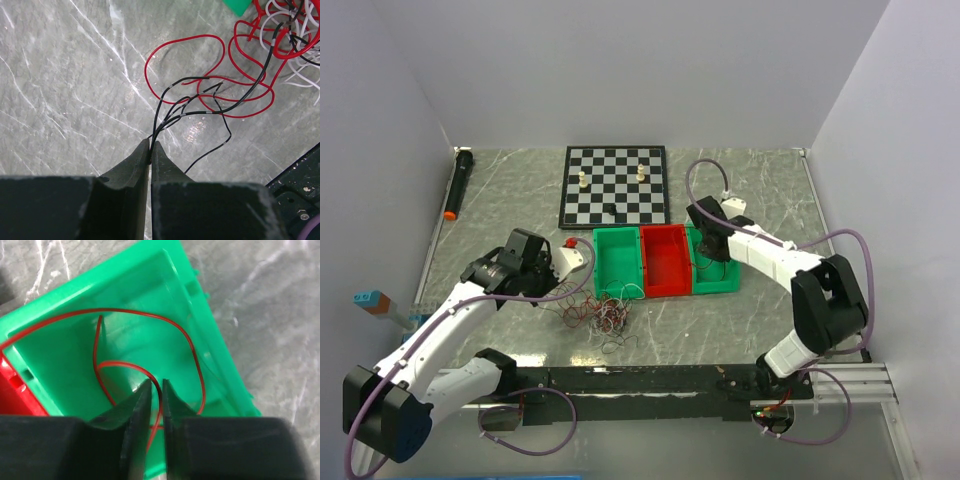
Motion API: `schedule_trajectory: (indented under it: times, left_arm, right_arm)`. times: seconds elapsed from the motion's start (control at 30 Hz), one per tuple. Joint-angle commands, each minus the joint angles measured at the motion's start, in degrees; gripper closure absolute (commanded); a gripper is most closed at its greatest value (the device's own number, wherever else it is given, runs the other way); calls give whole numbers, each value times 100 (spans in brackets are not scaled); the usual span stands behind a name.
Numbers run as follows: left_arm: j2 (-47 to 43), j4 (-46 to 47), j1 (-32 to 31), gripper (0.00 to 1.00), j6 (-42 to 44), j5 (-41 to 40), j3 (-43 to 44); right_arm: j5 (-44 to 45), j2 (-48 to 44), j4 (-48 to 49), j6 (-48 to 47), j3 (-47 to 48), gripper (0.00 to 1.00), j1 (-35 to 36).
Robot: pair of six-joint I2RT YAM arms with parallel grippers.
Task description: Untangle the cables
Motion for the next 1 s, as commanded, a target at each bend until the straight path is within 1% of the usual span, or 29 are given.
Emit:
schedule_trajectory:
  times: [0.0,0.13,0.17,0.27,0.37,0.47,0.57,0.7,0.9,0.97]
  left_arm:
    - [-103,-43,21,90,-77,40,160]
    - [-112,-43,21,90,-60,40,143]
    - [-112,-34,21,90,-60,31,125]
    - [-94,-34,21,90,-60,40,151]
    - [-86,-43,21,89,-60,40,160]
    - [-77,-34,21,89,-51,22,169]
    - [-59,-25,21,89,-51,40,160]
    - [11,-25,21,89,-77,75,169]
    - [-6,1,21,89,-77,84,143]
    - [-6,-7,30,89,-86,75,134]
  right_arm:
    - [-384,181,311,-156,337,74,-120]
    - [-516,357,425,-236,337,69,-121]
    - [-534,418,434,-244,345,67,-121]
    - [-499,472,364,-218,381,53,-121]
    - [-420,209,338,-297,346,46,-121]
    - [-262,-90,215,-358,346,33,-121]
    - [-262,-459,188,-437,354,25,-129]
    - [-314,-785,153,-508,442,24,-121]
    - [-376,-899,162,-570,486,25,-121]
    - [-489,-1144,371,-631,355,26,-77]
